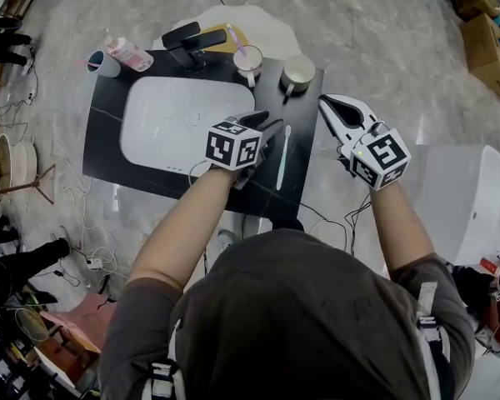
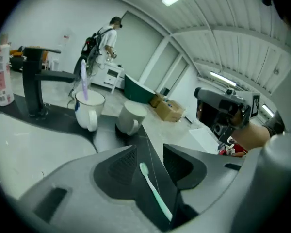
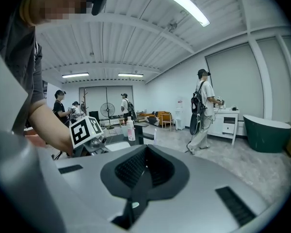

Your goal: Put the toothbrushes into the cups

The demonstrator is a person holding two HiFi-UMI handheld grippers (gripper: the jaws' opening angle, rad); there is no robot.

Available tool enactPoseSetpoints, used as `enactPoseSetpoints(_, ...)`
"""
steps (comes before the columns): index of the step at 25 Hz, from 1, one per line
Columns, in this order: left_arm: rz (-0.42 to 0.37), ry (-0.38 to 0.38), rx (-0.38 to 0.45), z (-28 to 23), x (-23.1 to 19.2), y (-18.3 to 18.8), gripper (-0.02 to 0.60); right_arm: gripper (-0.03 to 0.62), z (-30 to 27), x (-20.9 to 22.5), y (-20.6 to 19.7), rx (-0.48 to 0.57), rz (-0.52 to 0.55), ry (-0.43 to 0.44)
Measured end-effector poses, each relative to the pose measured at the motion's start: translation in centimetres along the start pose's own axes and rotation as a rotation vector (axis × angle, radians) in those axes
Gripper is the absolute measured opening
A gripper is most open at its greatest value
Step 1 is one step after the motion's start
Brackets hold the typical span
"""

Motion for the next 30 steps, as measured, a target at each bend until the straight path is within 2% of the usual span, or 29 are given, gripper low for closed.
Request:
enactPoseSetpoints(2,0.002,-0.004,-0.075,-0.9,1.2,-1.7,0.166,-0.006,1.1,-0.7,-0.2,-0.001,0.005,-0.016)
enactPoseSetpoints(5,-0.031,0.028,-0.153,-2.3,2.4,-3.4,0.166,-0.006,2.8,-1.7,-0.8,-0.007,0.002,-0.046)
enactPoseSetpoints(10,-0.112,0.110,-0.233,-5.1,3.0,-4.7,0.166,-0.006,5.6,-3.0,-2.6,-0.029,-0.023,-0.082)
enactPoseSetpoints(15,-0.135,0.188,-0.292,-8.1,2.9,-5.2,0.163,-0.006,7.5,-2.1,-3.8,-0.029,-0.045,-0.116)
enactPoseSetpoints(19,-0.185,0.278,-0.309,-9.2,2.6,-4.9,0.126,-0.006,8.6,-1.1,-4.1,-0.021,-0.056,-0.127)
enactPoseSetpoints(22,-0.186,0.304,-0.331,-9.5,2.3,-5.6,0.061,-0.006,9.0,-0.5,-4.4,-0.022,-0.067,-0.138)
enactPoseSetpoints(24,-0.188,0.301,-0.319,-9.4,1.9,-5.7,0.060,-0.006,8.8,-0.3,-4.6,-0.022,-0.071,-0.139)
enactPoseSetpoints(30,-0.049,0.195,-0.251,-8.4,1.6,-5.7,0.058,-0.006,8.2,-0.7,-4.4,-0.030,-0.066,-0.127)
Point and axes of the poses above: the fingertips, and each gripper's own axes: z backward along the fingers, x to its right, y out of its top, the point moved 9 cm from there along z, backward along the fingers, and after that the axes turned 4 degrees about x, right-handed, at the moved point
